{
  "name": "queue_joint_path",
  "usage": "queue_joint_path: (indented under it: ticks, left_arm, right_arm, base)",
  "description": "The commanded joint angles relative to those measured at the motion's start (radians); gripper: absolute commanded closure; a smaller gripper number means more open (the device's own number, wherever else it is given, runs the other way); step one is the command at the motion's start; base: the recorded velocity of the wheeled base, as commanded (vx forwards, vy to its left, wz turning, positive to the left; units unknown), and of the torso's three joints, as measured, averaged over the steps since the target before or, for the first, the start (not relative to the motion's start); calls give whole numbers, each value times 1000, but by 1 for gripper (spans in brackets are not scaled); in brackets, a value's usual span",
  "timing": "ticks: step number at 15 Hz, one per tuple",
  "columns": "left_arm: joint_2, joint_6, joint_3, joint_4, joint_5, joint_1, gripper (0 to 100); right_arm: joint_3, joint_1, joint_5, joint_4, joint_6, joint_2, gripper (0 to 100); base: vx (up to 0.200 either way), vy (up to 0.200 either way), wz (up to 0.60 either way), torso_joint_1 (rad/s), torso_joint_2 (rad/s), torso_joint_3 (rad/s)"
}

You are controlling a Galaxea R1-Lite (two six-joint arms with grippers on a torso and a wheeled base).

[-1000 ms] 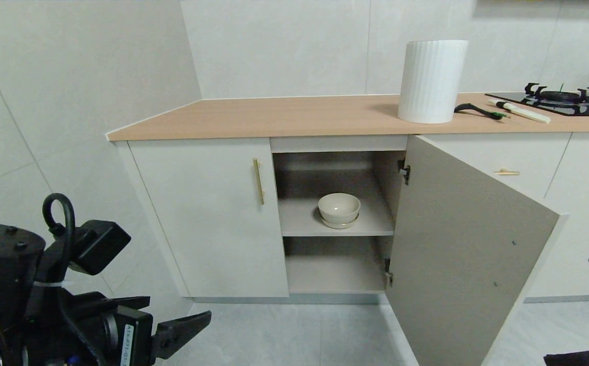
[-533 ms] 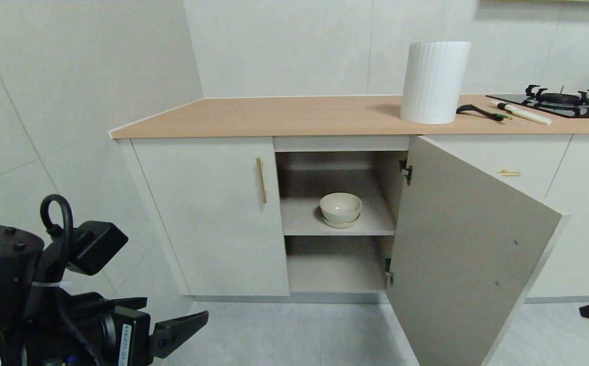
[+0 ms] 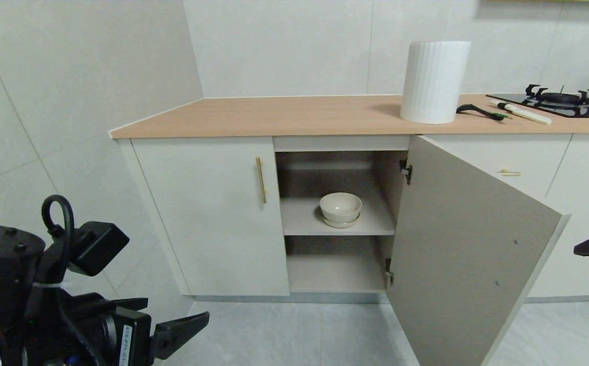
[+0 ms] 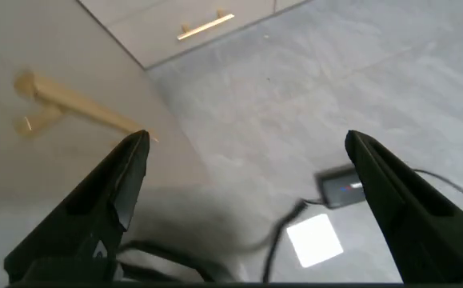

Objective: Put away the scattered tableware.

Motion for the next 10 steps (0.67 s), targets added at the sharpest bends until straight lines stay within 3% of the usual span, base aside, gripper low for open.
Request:
queue_joint_path:
  ticks: [1, 10]
  left_arm:
    - [2, 0, -1, 0, 0, 0, 0]
    - [2, 1, -1, 0, 0, 0, 0]
  right_arm:
    - [2, 1, 4, -58, 45, 92, 0]
    - [36, 157, 10, -88, 149, 94, 0]
  base:
    - [0, 0, 0, 0, 0, 0]
    - [0, 0, 0, 0, 0, 0]
